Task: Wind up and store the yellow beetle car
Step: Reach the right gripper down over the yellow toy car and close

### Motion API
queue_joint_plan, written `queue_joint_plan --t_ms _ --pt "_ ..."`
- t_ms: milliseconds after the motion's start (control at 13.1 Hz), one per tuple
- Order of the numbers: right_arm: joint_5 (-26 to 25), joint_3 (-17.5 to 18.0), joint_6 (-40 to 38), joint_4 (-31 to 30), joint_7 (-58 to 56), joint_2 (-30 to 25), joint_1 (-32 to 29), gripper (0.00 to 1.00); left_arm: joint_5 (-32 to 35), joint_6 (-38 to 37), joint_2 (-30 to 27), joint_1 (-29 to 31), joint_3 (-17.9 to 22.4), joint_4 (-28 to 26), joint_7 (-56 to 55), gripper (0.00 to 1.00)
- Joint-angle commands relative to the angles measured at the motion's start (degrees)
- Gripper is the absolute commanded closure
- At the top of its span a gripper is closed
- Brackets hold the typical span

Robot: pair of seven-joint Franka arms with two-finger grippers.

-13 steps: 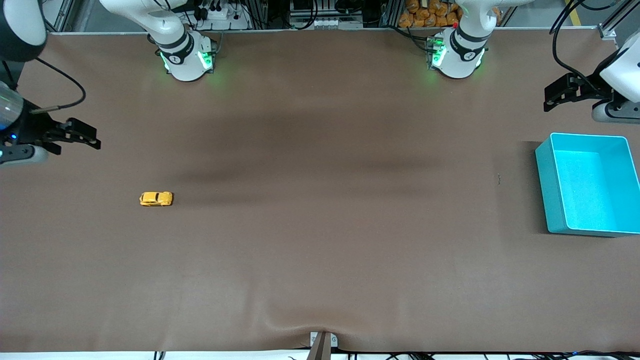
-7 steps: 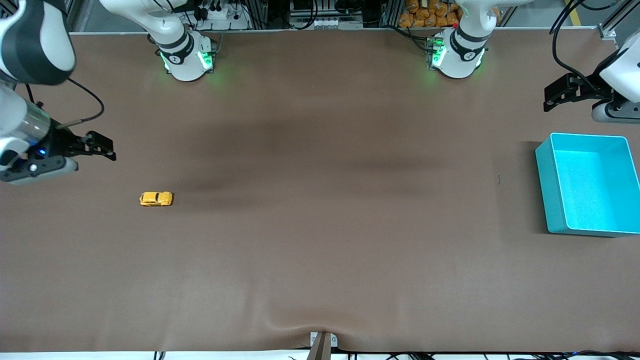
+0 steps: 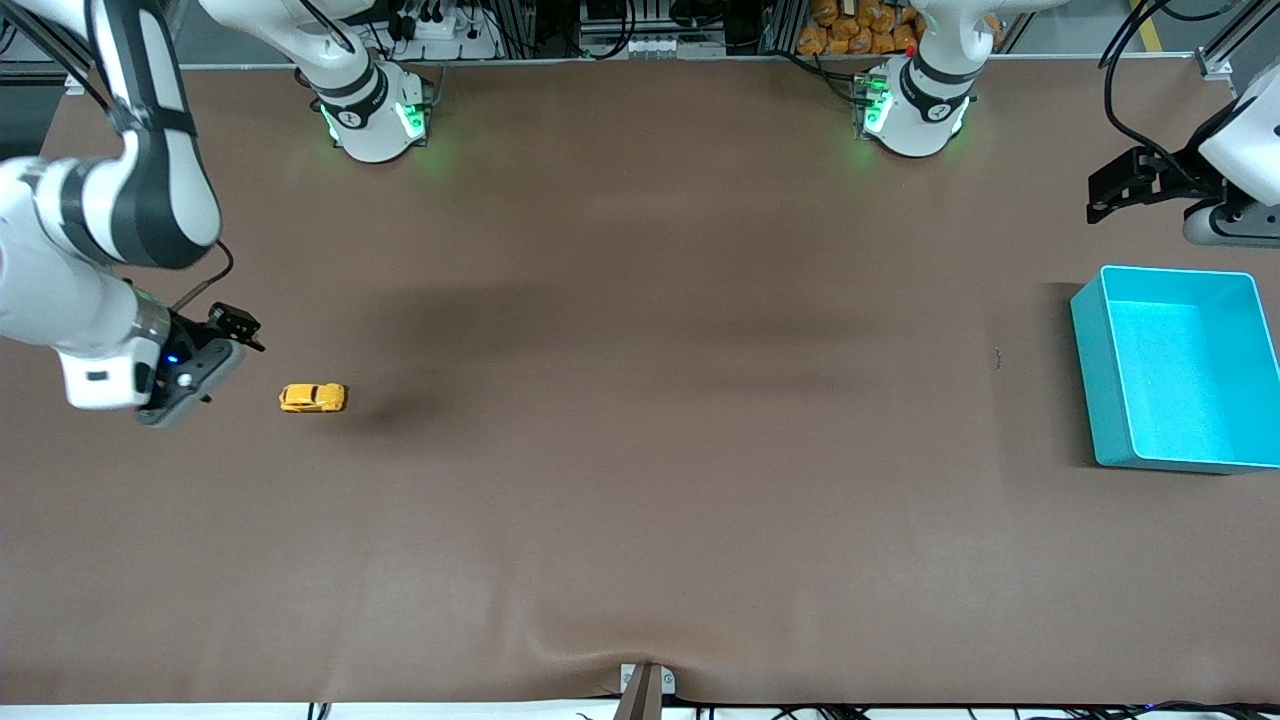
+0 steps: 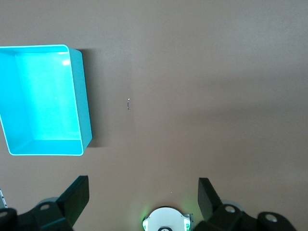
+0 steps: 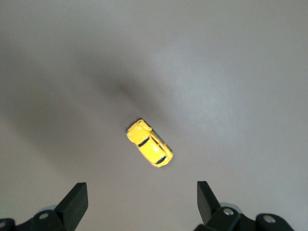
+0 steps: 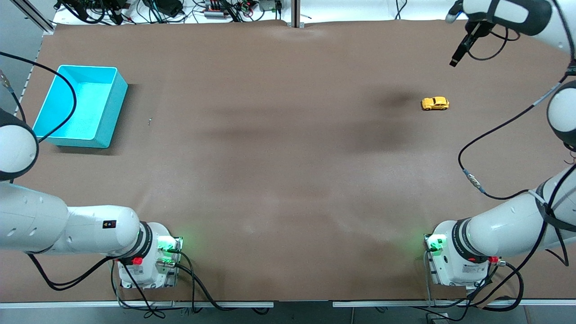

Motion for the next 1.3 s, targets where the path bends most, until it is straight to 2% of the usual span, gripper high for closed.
queue_joint_plan --t_ms 0,382,688,1147,1223 --pt "-0.47 0.25 4.2 -0.84 -15.68 3.41 -0.87 0.0 -0.84 -0.47 -0.31 0.02 0.06 0.17 -0.97 0.0" --pt "-0.38 0.25 15.61 -9.63 -31.68 5.35 -0.52 0.0 -0.84 -0.47 -0.05 0.19 0.06 0.26 -1.14 0.0" --pt "-0.38 0.25 18.44 -10.08 -36.98 9.91 -0.52 0.0 -0.93 -0.47 0.13 0.46 0.15 0.52 -0.88 0.0" --pt "0.41 0.25 21.52 -10.61 -37.62 12.91 -1.84 0.0 -0.93 -0.74 0.21 0.02 -0.12 0.09 -3.6 0.0" --pt "0.41 0.25 21.7 -10.61 -37.35 13.09 -1.84 0.03 -0.93 -0.74 0.21 0.02 -0.12 0.09 -3.61 0.0"
